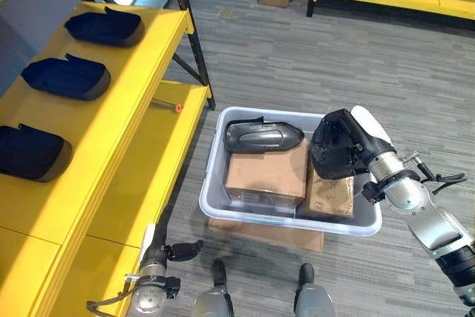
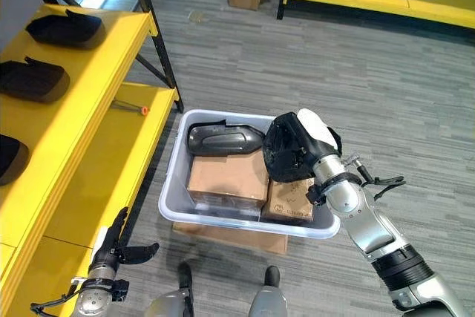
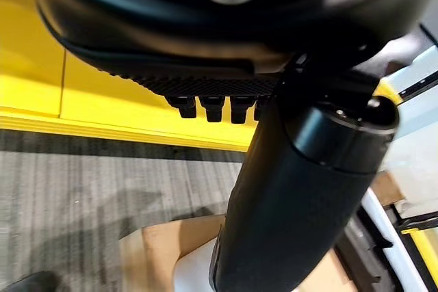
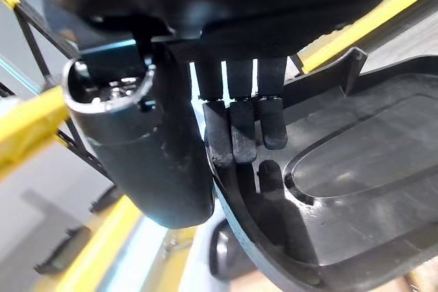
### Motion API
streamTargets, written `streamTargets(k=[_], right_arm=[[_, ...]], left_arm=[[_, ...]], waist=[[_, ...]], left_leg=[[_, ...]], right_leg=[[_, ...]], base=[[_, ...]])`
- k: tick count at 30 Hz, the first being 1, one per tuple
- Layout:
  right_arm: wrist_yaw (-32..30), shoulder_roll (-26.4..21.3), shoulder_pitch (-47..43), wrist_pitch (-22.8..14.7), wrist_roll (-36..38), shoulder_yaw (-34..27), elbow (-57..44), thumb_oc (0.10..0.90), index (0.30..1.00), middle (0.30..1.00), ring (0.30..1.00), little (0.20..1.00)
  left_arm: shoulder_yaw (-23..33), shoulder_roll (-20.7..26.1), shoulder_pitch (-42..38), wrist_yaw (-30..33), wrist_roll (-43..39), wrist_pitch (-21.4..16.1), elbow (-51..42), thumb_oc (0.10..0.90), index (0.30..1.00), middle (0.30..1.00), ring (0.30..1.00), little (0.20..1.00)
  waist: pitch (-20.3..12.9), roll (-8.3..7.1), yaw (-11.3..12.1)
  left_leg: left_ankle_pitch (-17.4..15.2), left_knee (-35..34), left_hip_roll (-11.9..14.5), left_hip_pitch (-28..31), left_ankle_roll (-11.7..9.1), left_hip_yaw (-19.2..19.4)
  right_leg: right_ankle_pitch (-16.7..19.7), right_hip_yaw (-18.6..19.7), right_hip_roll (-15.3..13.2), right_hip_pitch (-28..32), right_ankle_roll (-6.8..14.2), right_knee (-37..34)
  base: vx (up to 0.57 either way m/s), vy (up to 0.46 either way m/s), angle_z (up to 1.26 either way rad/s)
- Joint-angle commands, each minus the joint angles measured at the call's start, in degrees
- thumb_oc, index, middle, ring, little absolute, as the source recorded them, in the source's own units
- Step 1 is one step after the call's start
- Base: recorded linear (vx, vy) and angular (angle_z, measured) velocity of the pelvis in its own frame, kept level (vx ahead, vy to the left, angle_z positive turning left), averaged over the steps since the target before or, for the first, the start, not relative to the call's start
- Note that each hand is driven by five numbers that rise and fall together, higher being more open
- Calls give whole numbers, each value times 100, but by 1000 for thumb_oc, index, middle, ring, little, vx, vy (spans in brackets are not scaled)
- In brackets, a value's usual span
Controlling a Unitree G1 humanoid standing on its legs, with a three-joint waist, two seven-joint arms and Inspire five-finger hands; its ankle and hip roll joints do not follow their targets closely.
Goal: Move parts from the plastic box to the shelf.
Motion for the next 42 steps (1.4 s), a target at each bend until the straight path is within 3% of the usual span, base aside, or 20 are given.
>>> streamTargets(k=[1, 17, 23, 42], right_arm=[[-55, -263, -1181, -495, -440, 6, -324, 400, 300, 300, 300, 300], [409, 106, -1764, -669, -1314, 1227, 108, 400, 300, 300, 300, 300], [436, 186, -1851, -692, -1432, 1399, 232, 400, 300, 300, 300, 300], [500, -415, -824, -810, -1591, 719, -105, 400, 300, 300, 300, 300]], left_arm=[[312, 355, -174, 301, 337, -516, -419, 900, 1000, 1000, 1000, 1000], [261, 551, -443, 433, 438, -651, -423, 900, 1000, 1000, 1000, 1000], [298, 549, -452, 442, 415, -693, -447, 900, 1000, 1000, 1000, 1000], [436, 533, -448, 454, 405, -731, -494, 900, 1000, 1000, 1000, 1000]], waist=[[69, -268, 154], [676, -288, 220], [803, -311, 264], [951, -373, 179]], left_leg=[[-314, 92, 119, 158, 189, -189], [-58, -96, 250, -156, 88, -144], [12, -150, 273, -251, 64, -174], [5, -220, 287, -340, 56, -179]], right_leg=[[308, -329, 14, -383, -167, 275], [367, -285, 145, -909, -178, 394], [367, -349, 150, -1021, -189, 443], [355, -345, 189, -1246, -204, 526]], base=[[-72, -14, 2], [-33, -10, 0], [-14, -11, 1], [-1, -3, 1]])
